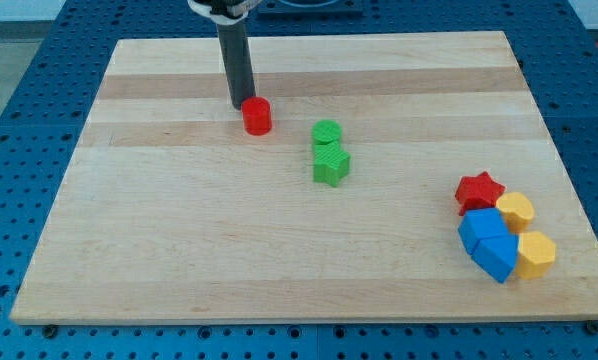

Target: Move the red circle diagonally to the green star

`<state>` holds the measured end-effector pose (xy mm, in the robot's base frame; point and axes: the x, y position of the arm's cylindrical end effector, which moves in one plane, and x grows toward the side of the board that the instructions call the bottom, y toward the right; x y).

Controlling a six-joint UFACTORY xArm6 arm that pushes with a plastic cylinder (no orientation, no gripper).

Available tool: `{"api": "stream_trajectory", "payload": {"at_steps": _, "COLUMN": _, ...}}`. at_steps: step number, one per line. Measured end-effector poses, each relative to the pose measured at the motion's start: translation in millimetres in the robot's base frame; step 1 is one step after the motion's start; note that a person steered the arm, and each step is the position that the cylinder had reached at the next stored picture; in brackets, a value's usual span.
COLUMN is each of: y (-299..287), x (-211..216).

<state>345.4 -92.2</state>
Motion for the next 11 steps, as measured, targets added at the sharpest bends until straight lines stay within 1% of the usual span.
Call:
{"api": "stream_trajectory", "payload": {"at_steps": 2, "y": 0.0, "x": 68.7}}
{"api": "stream_trajectory", "payload": {"at_steps": 3, "y": 10.1, "x": 88.4}}
{"api": "stream_trajectory", "payload": {"at_steps": 4, "y": 24.8, "x": 88.3}}
{"api": "stream_trajectory", "payload": {"at_steps": 5, "y": 16.5, "x": 59.2}}
{"api": "stream_trajectory", "payload": {"at_steps": 6, "y": -2.9, "x": 40.8}}
{"api": "stream_trajectory", "payload": {"at_steps": 7, "y": -10.3, "x": 39.2}}
{"api": "stream_trajectory", "payload": {"at_steps": 8, "y": 9.0, "x": 36.0}}
{"api": "stream_trajectory", "payload": {"at_steps": 9, "y": 45.0, "x": 41.0}}
{"api": "stream_trajectory", "payload": {"at_steps": 11, "y": 93.5, "x": 68.2}}
